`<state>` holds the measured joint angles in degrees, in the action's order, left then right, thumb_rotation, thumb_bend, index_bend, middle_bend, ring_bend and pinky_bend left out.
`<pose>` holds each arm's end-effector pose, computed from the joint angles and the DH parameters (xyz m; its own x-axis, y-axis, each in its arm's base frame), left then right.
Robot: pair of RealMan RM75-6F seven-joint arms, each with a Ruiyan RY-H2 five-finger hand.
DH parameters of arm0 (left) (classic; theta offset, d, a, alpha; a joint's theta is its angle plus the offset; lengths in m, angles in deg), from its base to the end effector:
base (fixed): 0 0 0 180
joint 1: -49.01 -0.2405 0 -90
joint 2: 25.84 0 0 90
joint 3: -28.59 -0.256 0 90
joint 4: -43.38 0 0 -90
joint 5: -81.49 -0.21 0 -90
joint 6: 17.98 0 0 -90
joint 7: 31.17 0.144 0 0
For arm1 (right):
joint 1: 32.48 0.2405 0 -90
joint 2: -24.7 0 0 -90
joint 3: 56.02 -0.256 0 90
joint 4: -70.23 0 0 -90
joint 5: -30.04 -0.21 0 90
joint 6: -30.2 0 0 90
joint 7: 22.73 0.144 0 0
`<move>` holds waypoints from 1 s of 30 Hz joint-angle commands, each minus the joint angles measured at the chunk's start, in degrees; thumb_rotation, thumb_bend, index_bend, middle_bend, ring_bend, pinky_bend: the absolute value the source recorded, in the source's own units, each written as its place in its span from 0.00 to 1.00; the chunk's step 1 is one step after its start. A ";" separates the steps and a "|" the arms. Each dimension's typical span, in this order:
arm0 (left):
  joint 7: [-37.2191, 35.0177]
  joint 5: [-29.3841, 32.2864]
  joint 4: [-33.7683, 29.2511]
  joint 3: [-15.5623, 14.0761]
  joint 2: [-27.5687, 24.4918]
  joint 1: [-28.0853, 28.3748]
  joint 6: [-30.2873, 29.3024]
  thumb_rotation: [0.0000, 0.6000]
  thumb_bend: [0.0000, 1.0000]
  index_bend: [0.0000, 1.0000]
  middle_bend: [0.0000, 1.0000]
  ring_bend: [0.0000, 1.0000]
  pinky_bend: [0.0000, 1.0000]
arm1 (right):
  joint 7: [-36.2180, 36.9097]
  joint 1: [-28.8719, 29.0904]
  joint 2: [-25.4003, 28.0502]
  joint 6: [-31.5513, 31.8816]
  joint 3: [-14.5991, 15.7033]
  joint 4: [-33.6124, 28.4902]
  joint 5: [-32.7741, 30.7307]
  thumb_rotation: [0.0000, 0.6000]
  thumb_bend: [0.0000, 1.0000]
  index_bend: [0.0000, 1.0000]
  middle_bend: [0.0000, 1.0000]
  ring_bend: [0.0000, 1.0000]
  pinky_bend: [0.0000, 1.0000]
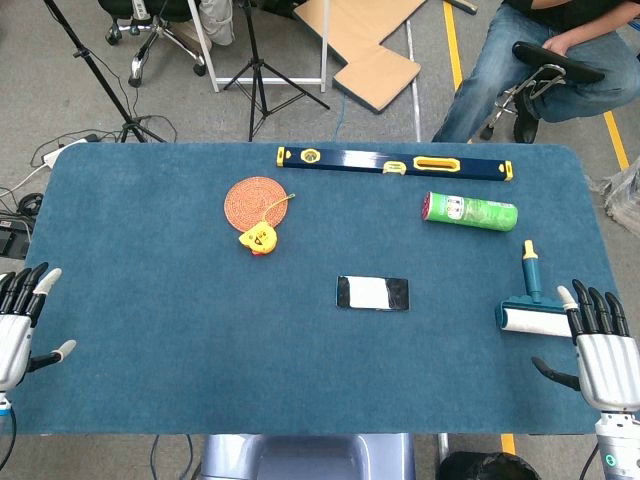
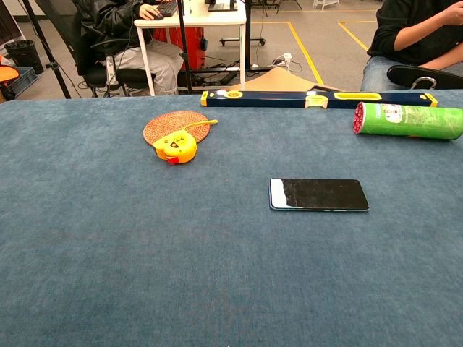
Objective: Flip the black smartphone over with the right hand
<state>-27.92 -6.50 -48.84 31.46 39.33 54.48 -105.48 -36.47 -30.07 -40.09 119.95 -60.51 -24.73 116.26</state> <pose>-0.3008 0.1839 0.1571 0.4324 -0.0460 0.9005 0.8992 -0.0525 -0.4344 -0.3014 -0.1726 0.1660 0.5548 0.0809 0.8281 -0.8319 0.0398 0.5535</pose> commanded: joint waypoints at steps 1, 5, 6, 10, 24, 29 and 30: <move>1.37 -0.05 -0.26 -0.07 0.50 0.28 0.39 1.00 0.00 0.00 0.00 0.00 0.00 | 1.02 -0.14 0.12 -0.10 -0.07 0.30 -0.27 1.00 0.00 0.00 0.00 0.00 0.00; 2.01 0.24 -0.32 -0.02 0.78 0.51 0.87 1.00 0.00 0.00 0.00 0.00 0.00 | 2.85 0.57 -0.02 -1.68 -0.12 0.57 -0.52 1.00 0.00 0.00 0.00 0.00 0.00; 1.97 0.41 -0.33 0.07 0.83 0.50 0.83 1.00 0.00 0.00 0.00 0.00 0.00 | 3.67 1.09 -0.16 -2.59 -0.19 0.63 -0.55 1.00 0.00 0.00 0.00 0.00 0.00; 1.70 1.02 -0.17 0.44 0.91 0.53 0.82 1.00 0.00 0.00 0.00 0.00 0.00 | 7.16 5.83 -0.15 -10.90 -0.37 0.75 -0.62 1.00 0.00 0.00 0.00 0.00 0.00; 6.00 4.66 -0.79 1.39 1.73 0.76 2.07 1.00 0.00 0.00 0.00 0.00 0.00 | -0.36 27.43 -9.44 -34.95 -7.58 3.17 -6.16 1.00 0.06 0.03 0.08 0.00 0.09; 8.12 6.09 -0.17 1.80 2.58 0.86 2.38 1.00 0.00 0.00 0.00 0.00 0.00 | -4.06 32.41 -15.09 -39.52 -7.84 8.60 -8.00 1.00 0.09 0.07 0.10 0.00 0.12; 8.42 6.44 -0.03 1.89 2.78 0.91 2.51 1.00 0.00 0.00 0.00 0.00 0.00 | -4.86 33.18 -16.35 -40.03 -7.75 9.97 -8.40 1.00 0.09 0.07 0.11 0.01 0.12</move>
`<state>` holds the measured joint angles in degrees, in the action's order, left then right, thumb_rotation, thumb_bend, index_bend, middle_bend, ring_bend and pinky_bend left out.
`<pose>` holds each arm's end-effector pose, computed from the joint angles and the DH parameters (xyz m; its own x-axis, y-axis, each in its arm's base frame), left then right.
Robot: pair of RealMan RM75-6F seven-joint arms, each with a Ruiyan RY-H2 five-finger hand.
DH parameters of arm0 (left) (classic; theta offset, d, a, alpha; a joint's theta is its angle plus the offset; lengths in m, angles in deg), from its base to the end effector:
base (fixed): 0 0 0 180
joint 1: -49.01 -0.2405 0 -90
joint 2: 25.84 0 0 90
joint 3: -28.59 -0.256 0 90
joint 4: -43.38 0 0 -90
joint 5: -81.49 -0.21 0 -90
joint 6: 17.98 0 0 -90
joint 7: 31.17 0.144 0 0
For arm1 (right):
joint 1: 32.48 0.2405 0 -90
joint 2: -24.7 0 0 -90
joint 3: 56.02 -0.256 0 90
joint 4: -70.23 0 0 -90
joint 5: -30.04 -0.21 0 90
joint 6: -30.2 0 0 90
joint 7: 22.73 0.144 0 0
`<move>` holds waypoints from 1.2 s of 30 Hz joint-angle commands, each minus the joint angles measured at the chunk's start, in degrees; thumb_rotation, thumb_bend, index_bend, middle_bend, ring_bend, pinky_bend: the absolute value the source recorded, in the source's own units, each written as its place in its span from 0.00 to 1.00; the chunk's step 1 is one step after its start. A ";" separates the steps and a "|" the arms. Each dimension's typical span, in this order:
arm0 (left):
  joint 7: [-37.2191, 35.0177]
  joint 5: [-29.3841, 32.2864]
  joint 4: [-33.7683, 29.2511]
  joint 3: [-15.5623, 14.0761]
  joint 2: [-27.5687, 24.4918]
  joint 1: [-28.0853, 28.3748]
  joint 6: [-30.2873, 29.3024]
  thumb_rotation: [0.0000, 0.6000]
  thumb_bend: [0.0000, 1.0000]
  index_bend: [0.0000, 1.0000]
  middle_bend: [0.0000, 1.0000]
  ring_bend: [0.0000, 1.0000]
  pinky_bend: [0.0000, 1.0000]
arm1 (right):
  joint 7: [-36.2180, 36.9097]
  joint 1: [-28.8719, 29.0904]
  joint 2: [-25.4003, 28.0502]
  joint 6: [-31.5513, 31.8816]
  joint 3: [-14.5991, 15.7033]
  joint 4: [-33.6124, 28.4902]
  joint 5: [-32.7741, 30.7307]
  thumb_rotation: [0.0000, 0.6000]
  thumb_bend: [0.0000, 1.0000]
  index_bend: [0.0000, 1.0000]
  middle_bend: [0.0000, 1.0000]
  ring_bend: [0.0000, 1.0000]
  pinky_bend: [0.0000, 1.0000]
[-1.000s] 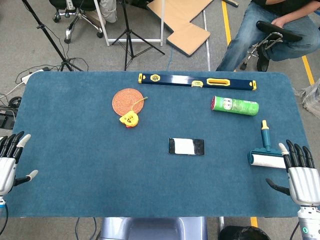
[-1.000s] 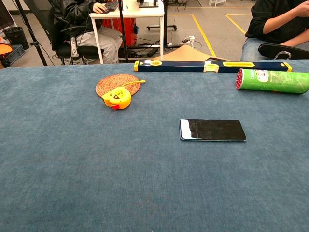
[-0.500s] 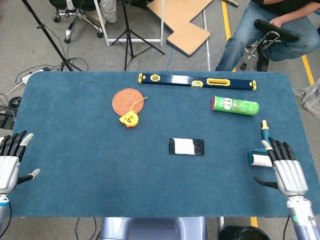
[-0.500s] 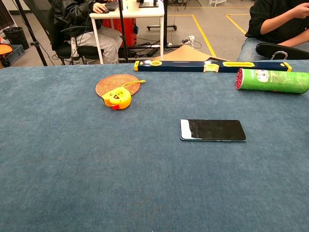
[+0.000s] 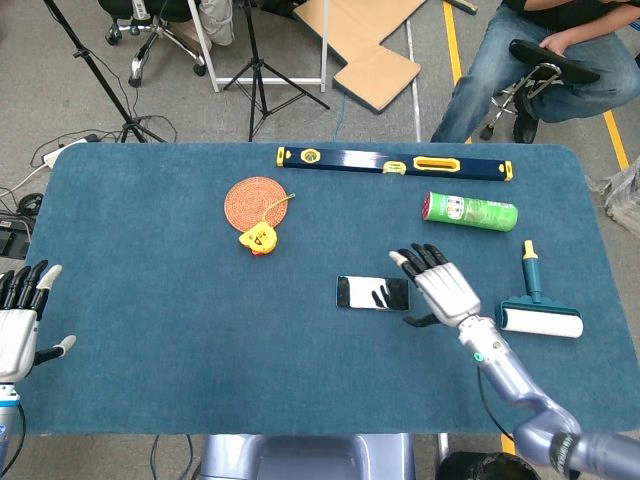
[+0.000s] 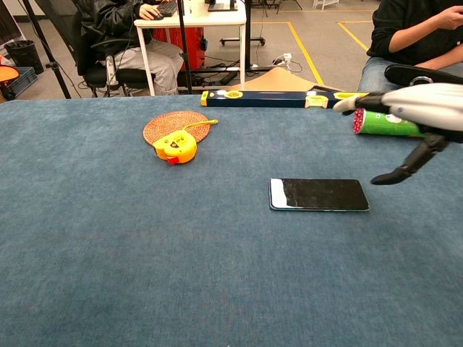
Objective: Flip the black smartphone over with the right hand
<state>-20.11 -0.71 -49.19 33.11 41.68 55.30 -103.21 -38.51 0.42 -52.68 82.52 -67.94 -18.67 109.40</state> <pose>-0.3065 0.1940 0.1473 0.5035 -0.0264 0.8636 0.8638 0.0342 -0.5026 -0.1879 -0.3253 0.0407 0.5507 -0.1893 0.8129 -0.7889 -0.4362 0.4329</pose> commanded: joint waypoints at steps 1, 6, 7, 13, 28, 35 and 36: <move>0.90 1.07 0.49 0.33 0.61 0.16 0.48 1.00 0.00 0.00 0.00 0.00 0.00 | -3.71 3.50 -5.22 -3.03 -0.10 5.40 -1.88 1.00 0.10 0.08 0.11 0.01 0.13; 1.45 2.31 1.00 0.64 1.04 0.51 1.40 1.00 0.00 0.00 0.00 0.00 0.00 | -6.39 5.40 -10.35 -2.38 0.93 10.92 -1.58 1.00 0.13 0.11 0.15 0.05 0.13; 1.52 2.47 1.03 0.67 1.09 0.57 1.54 1.00 0.00 0.00 0.00 0.00 0.00 | -6.87 5.61 -11.67 -1.76 1.28 12.55 -1.29 1.00 0.13 0.12 0.15 0.05 0.13; 1.69 2.94 0.93 0.78 1.12 0.80 1.96 1.00 0.00 0.00 0.00 0.00 0.00 | -7.67 6.06 -15.65 -1.90 3.34 17.48 -1.66 1.00 0.14 0.12 0.16 0.06 0.15; 2.29 2.80 0.52 0.65 1.22 0.99 1.85 1.00 0.00 0.00 0.00 0.00 0.00 | -8.72 7.30 -19.96 -0.49 5.61 23.79 0.24 1.00 0.17 0.15 0.19 0.08 0.21; 2.38 3.34 0.73 0.74 1.31 1.15 2.24 1.00 0.00 0.00 0.00 0.00 0.00 | -8.31 8.10 -21.30 -0.87 5.05 25.98 -0.67 1.00 0.18 0.16 0.20 0.09 0.23; 2.38 3.40 0.74 0.75 1.30 1.17 2.30 1.00 0.00 0.00 0.00 0.00 0.00 | -8.36 8.18 -21.46 -1.01 5.06 26.24 -0.81 1.00 0.18 0.16 0.20 0.09 0.23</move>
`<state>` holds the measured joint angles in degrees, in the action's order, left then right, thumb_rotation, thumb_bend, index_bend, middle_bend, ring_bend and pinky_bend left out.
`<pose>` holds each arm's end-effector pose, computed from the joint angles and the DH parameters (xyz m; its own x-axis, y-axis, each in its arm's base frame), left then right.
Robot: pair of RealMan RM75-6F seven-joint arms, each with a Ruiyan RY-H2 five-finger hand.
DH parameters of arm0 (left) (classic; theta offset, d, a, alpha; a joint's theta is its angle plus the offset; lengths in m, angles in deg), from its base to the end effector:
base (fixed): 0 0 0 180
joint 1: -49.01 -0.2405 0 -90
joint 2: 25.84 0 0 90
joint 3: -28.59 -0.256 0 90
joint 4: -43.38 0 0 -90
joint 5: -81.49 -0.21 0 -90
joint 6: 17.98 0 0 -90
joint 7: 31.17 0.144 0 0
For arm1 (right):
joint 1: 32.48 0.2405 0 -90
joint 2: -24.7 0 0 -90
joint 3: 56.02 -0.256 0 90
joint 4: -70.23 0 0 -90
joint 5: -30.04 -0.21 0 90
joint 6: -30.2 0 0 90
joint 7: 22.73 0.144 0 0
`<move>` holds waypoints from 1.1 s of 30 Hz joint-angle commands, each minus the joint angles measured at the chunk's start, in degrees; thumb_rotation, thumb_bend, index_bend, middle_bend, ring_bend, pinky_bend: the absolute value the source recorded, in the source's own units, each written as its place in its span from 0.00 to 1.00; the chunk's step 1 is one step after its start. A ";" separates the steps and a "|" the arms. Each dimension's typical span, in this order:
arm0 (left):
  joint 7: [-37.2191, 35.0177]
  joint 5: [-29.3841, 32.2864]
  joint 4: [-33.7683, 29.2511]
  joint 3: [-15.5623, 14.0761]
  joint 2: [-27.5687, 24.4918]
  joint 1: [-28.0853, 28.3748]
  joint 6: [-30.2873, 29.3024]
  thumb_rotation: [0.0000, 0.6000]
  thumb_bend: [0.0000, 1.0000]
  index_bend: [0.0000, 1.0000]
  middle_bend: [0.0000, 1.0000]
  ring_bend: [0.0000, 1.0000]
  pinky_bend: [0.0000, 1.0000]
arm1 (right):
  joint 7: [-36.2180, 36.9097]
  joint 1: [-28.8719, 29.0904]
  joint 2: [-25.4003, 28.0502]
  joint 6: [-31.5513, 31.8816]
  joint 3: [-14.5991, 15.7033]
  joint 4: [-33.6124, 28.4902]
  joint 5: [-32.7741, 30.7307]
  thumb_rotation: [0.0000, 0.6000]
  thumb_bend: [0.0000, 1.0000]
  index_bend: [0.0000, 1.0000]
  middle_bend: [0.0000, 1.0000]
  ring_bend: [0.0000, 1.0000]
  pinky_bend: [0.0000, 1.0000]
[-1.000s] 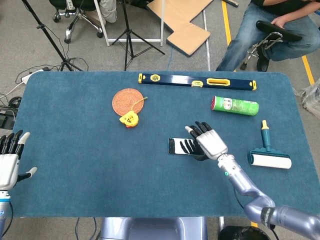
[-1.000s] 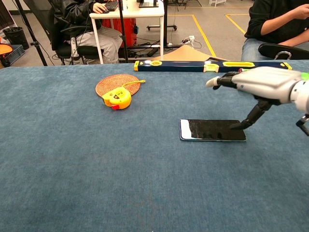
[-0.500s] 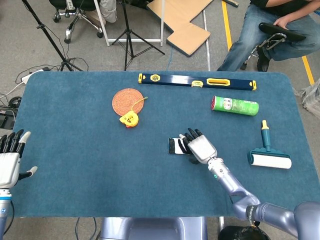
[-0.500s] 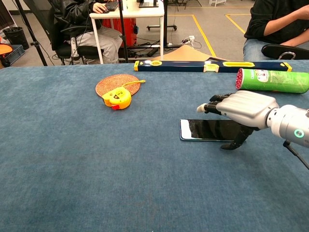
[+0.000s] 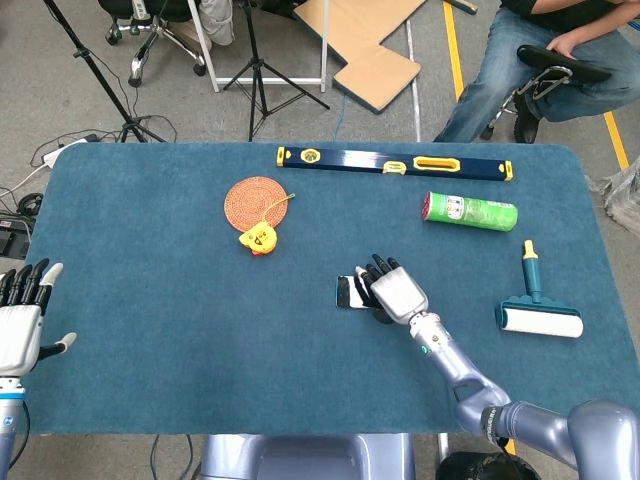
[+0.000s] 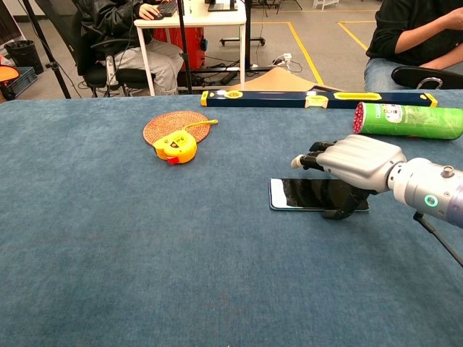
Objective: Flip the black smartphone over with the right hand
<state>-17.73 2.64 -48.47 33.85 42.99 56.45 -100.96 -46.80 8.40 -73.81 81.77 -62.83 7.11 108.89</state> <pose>-0.3115 0.2026 0.1402 0.5217 0.0043 0.8531 0.8510 0.0682 -0.5207 -0.1882 -0.3486 -0.0600 0.7446 -0.1108 0.6583 -0.6106 -0.5116 0.6045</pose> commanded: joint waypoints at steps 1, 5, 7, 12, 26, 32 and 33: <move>-0.02 0.11 0.00 0.02 -0.01 0.03 0.06 1.00 0.00 0.00 0.00 0.00 0.00 | -0.11 0.28 -0.46 -0.44 0.02 0.68 -0.41 1.00 0.18 0.16 0.20 0.09 0.23; -0.19 0.28 0.07 0.10 -0.09 0.03 0.06 1.00 0.00 0.00 0.00 0.00 0.00 | -0.15 0.44 -0.86 -0.72 0.50 1.23 -0.40 1.00 0.19 0.17 0.22 0.11 0.24; -0.23 0.34 0.12 0.07 -0.10 0.05 0.12 1.00 0.00 0.00 0.00 0.00 0.00 | -0.15 0.49 -1.15 -0.77 0.82 1.70 -0.28 1.00 0.21 0.18 0.22 0.12 0.26; -0.38 0.30 0.27 0.00 -0.13 0.06 0.14 1.00 0.00 0.00 0.00 0.00 0.00 | -0.22 0.68 -1.71 -0.32 1.71 3.33 0.83 1.00 0.30 0.22 0.26 0.16 0.29; -0.60 0.21 0.09 -0.14 -0.32 0.05 0.09 1.00 0.00 0.00 0.00 0.00 0.00 | 9.32 0.38 1.16 2.23 4.18 -0.70 5.74 1.00 0.70 0.34 0.37 0.28 0.40; -0.65 0.01 -0.16 -0.25 -0.49 -0.02 -0.06 1.00 0.00 0.00 0.00 0.00 0.00 | 15.72 -0.32 5.71 0.00 3.77 -10.87 3.35 1.00 0.74 0.35 0.39 0.30 0.42; -0.65 -0.02 -0.20 -0.27 -0.52 -0.02 -0.07 1.00 0.00 0.00 0.00 0.00 0.00 | 16.59 -0.32 6.71 -0.90 3.56 -12.87 2.46 1.00 0.74 0.35 0.39 0.31 0.42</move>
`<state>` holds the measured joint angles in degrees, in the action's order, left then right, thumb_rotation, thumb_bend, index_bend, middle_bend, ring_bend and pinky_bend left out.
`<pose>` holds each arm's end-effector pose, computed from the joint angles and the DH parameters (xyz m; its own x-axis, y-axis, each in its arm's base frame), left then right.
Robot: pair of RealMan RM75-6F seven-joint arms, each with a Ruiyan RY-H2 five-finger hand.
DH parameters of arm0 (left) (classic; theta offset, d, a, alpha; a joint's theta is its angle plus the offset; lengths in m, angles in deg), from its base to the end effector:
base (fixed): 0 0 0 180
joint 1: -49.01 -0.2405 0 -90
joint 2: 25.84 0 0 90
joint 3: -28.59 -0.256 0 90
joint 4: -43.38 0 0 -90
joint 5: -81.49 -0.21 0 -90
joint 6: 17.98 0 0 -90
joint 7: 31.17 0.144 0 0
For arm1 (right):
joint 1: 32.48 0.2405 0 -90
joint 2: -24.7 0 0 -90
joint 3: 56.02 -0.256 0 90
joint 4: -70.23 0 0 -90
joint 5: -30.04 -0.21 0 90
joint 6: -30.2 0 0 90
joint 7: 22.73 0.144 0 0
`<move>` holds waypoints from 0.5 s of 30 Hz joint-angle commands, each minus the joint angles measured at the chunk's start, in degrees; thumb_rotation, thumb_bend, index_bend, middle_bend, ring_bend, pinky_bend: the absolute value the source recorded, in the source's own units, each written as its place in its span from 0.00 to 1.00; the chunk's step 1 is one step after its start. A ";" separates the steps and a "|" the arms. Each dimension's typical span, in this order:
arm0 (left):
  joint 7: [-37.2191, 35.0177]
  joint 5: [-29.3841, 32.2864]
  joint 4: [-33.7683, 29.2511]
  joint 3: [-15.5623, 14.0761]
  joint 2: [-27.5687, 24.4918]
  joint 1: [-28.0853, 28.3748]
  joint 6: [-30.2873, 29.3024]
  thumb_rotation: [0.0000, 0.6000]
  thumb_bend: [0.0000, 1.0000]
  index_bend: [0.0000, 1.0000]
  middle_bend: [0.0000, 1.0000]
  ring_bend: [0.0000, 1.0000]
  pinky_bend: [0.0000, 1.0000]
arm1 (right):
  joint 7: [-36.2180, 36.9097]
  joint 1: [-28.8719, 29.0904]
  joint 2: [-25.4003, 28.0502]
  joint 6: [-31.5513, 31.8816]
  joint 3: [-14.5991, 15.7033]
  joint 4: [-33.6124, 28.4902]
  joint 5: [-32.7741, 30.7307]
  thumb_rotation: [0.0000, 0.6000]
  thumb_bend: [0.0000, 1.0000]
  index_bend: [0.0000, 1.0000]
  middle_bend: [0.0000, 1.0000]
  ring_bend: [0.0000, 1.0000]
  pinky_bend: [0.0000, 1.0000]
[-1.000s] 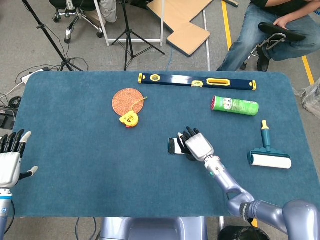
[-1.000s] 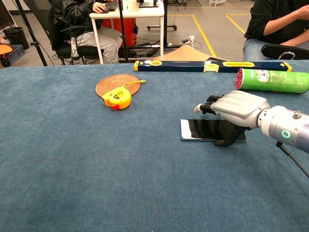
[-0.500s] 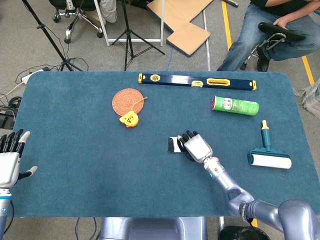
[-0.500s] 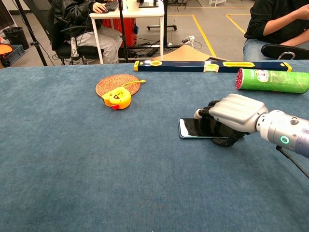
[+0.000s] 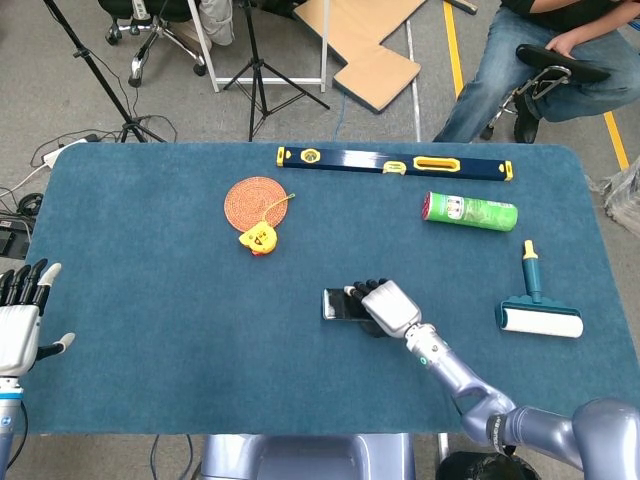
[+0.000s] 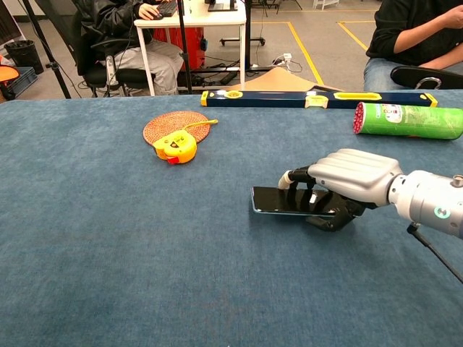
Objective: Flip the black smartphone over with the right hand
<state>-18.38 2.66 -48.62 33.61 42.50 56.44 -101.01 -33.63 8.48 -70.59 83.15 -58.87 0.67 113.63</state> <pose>-0.3122 0.2017 0.1423 0.5175 0.0063 0.8557 0.8534 0.0684 -0.5167 -0.1771 -0.3228 -0.0602 0.6177 -0.2238 0.7539 -0.7043 -0.5841 0.4036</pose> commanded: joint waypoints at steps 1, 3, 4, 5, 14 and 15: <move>0.00 -0.05 -0.06 -0.04 -0.05 0.00 0.00 1.00 0.00 0.00 0.00 0.00 0.00 | 3.98 -0.36 4.17 -2.94 -0.55 -7.76 -2.95 1.00 0.74 0.35 0.39 0.31 0.42; 0.04 -0.03 -0.12 -0.07 -0.09 0.01 0.06 1.00 0.00 0.00 0.00 0.00 0.00 | 5.16 -0.22 5.74 -4.65 -1.06 -10.73 -4.80 1.00 0.74 0.35 0.38 0.31 0.42; 0.08 0.03 -0.13 -0.09 -0.11 0.02 0.14 1.00 0.00 0.00 0.00 0.00 0.00 | 5.64 -0.06 6.56 -5.76 -1.36 -12.17 -6.03 1.00 0.74 0.35 0.38 0.31 0.42; 0.15 0.11 -0.18 -0.10 -0.13 0.04 0.24 1.00 0.00 0.00 0.00 0.00 0.00 | 6.24 0.30 7.59 -7.57 -1.76 -13.78 -7.86 1.00 0.74 0.35 0.37 0.30 0.42; 0.41 0.35 -0.36 -0.13 -0.21 0.06 0.37 1.00 0.00 0.00 0.00 0.00 0.00 | 7.59 2.52 9.34 -13.65 -4.00 -14.37 -16.60 1.00 0.74 0.33 0.32 0.24 0.42; 0.48 0.40 -0.35 -0.15 -0.19 0.09 0.46 1.00 0.00 0.00 0.00 0.00 0.00 | 7.14 2.74 8.53 -12.97 -4.54 -12.64 -17.13 1.00 0.74 0.33 0.32 0.24 0.42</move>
<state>-17.93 3.04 -48.98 33.47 42.30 56.52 -100.58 -26.16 10.73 -61.32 69.63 -62.56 -13.88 97.28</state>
